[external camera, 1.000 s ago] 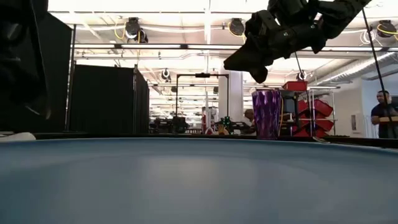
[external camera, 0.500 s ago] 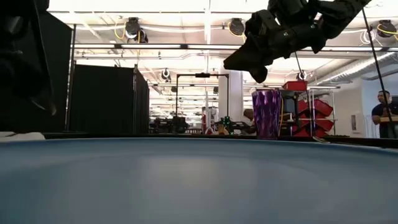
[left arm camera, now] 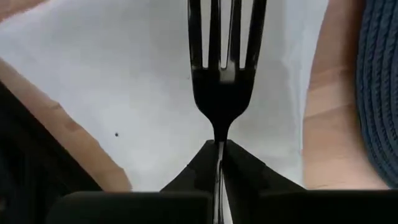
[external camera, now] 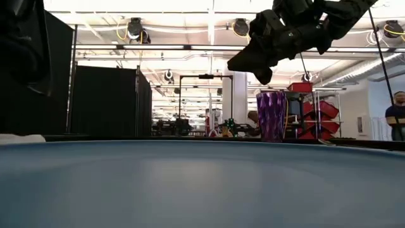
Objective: Set table place
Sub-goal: Put the fork on the table napkin
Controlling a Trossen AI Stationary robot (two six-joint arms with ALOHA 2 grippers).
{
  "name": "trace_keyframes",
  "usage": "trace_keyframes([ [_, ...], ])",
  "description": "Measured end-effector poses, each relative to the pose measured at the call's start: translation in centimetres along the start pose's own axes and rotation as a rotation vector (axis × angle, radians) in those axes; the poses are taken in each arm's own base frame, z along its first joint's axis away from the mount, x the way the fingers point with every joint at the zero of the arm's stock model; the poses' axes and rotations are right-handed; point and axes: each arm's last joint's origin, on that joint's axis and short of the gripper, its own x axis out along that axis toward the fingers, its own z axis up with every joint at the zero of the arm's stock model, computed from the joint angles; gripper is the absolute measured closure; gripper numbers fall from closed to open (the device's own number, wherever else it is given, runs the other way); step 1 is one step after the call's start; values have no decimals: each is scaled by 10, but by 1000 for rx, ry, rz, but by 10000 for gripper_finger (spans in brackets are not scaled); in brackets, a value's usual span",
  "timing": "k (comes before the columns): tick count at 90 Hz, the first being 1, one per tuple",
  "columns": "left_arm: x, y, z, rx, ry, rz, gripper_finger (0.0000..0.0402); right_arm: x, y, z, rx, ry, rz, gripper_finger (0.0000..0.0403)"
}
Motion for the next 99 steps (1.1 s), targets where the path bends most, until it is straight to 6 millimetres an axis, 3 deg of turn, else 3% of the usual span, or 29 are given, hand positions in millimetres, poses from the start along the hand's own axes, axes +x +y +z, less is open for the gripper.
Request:
trace_keyframes([
  [35,4,2,-3,-196,-5,5,402,1,5,-2,-46,9,16,351],
  [63,19,10,0,-214,-37,7,400,1,5,-2,-44,11,16,351],
  [99,19,10,0,-154,-64,-3,357,1,5,-1,-40,5,17,351],
])
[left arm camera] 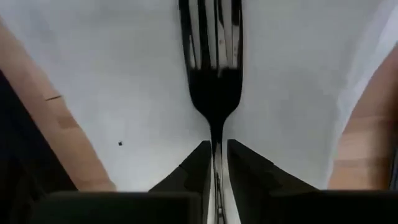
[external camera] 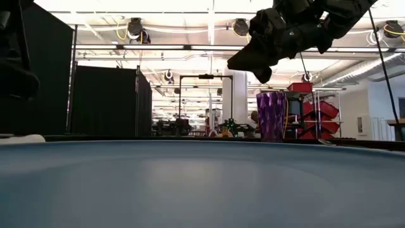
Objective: Set table place
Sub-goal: Put the fork on the table napkin, then move the table knife beside the placemat
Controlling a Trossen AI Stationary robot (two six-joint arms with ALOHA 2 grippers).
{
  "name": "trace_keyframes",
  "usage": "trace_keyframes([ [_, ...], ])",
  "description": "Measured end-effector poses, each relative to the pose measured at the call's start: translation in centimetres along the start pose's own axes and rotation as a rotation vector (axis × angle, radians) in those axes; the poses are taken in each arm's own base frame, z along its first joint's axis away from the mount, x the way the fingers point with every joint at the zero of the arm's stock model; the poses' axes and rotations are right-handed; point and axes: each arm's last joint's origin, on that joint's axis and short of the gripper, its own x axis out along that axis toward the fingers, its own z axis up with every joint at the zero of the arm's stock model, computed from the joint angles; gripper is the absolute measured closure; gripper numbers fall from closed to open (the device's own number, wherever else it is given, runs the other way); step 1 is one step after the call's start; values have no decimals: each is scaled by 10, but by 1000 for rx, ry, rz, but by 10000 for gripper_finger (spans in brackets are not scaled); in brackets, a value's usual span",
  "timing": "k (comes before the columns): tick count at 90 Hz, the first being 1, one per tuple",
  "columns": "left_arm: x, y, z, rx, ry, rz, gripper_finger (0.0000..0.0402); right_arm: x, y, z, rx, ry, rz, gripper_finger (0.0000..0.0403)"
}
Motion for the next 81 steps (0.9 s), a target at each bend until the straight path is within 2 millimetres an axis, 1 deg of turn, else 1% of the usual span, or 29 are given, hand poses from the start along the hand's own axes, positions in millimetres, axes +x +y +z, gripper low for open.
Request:
trace_keyframes([
  [11,0,-1,-1,12,14,-4,341,0,0,0,0,1,0,351],
  [22,-4,-2,0,95,34,5,335,0,0,0,-2,4,-1,351],
  [30,-14,-6,0,117,17,9,334,0,0,0,-2,3,-1,351],
  [49,-46,-5,3,189,-82,111,333,0,0,0,-2,3,-1,351],
  [58,-65,-7,4,230,-179,124,333,0,0,0,-3,3,-1,351],
  [67,-85,-13,7,311,-346,90,333,0,0,0,-4,-1,-1,351],
  [73,-97,-18,10,403,-480,53,333,0,-1,0,-4,-4,-2,351],
  [81,-111,-25,15,561,-663,54,333,0,-2,1,-3,-5,-6,351],
])
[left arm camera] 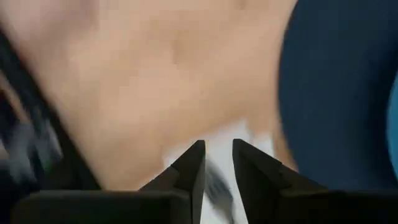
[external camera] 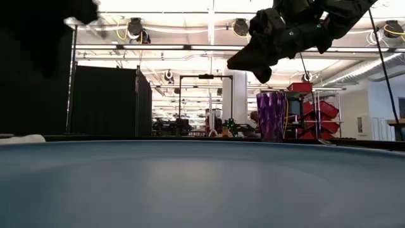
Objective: Set table place
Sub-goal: Move the table knife beside the placemat
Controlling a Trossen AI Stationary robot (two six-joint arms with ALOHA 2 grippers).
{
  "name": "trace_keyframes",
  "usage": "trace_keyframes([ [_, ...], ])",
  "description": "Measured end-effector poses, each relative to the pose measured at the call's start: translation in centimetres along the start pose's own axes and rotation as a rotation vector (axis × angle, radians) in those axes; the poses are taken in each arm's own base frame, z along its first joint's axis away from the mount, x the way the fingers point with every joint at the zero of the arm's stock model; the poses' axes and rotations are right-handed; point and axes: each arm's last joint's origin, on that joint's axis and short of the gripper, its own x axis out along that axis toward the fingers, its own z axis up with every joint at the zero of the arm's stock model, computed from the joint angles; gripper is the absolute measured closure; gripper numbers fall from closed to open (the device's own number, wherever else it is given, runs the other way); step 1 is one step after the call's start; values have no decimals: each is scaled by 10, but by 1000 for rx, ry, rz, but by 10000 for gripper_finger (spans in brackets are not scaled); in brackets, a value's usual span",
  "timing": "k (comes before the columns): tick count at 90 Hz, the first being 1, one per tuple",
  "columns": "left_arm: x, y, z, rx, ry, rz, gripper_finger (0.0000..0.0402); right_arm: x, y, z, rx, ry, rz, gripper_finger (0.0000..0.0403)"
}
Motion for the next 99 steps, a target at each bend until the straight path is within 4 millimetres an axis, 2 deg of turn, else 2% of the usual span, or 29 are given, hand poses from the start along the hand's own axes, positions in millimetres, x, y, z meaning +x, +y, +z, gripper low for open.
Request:
trace_keyframes([
  [6,-3,0,10,80,-135,20,333,0,0,1,1,-10,3,351],
  [13,-5,-1,23,44,-309,50,333,-2,4,4,49,-26,17,351],
  [22,-6,-5,39,113,-545,121,333,-13,11,16,63,-13,78,351],
  [35,-15,-14,67,206,-817,292,333,-45,24,38,-18,32,88,351],
  [47,-26,-2,97,304,-830,340,333,-92,33,58,-74,87,-127,351],
  [58,-28,17,123,429,-798,210,333,-130,34,58,-94,162,-380,351],
  [68,-25,40,150,518,-823,56,333,-148,32,50,-57,174,-477,351],
  [76,-21,63,174,545,-895,-108,333,-149,27,38,-14,208,-503,351],
  [87,-16,98,202,528,-1029,-388,333,-139,14,12,34,298,-551,351],
  [94,-11,115,211,479,-1049,-529,333,-131,3,-6,92,357,-597,351],
  [99,-6,121,212,490,-1045,-627,333,-127,-4,-18,155,402,-618,351],
])
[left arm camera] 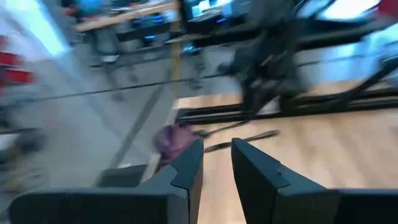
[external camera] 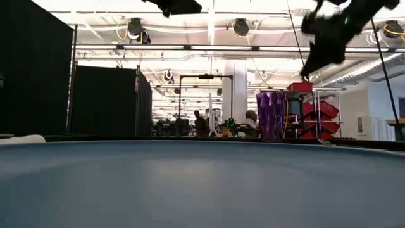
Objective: Set table place
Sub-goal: Move the table knife beside the placemat
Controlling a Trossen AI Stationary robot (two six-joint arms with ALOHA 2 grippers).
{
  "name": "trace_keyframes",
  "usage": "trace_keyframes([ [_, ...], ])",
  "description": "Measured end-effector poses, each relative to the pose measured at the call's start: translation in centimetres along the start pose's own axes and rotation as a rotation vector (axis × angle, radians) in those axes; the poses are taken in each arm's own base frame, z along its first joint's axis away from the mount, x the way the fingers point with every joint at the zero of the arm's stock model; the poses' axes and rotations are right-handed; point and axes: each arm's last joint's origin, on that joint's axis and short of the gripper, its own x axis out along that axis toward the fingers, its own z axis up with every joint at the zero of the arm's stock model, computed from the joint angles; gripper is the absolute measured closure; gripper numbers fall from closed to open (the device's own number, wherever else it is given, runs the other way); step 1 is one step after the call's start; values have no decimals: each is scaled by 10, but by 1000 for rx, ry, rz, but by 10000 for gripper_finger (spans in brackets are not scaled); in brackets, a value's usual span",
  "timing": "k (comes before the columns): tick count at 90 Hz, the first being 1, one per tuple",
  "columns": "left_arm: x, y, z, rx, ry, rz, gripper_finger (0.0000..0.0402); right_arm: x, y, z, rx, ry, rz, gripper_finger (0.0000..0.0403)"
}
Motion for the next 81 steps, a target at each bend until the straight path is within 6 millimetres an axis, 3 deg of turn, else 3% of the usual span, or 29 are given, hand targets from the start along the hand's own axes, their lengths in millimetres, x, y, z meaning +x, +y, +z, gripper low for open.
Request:
trace_keyframes([
  [8,3,-1,-19,-54,0,-67,333,15,-4,-10,76,90,24,351],
  [18,6,-8,-52,-134,52,-29,333,21,-12,-19,114,202,-18,351],
  [37,6,-21,-95,-227,-134,86,334,21,-38,-21,231,242,-180,351],
  [51,-1,-26,-103,-242,-324,99,334,27,-59,-20,338,275,-261,351],
  [81,3,-36,-110,-170,-258,73,334,63,-66,-27,368,483,-322,351],
])
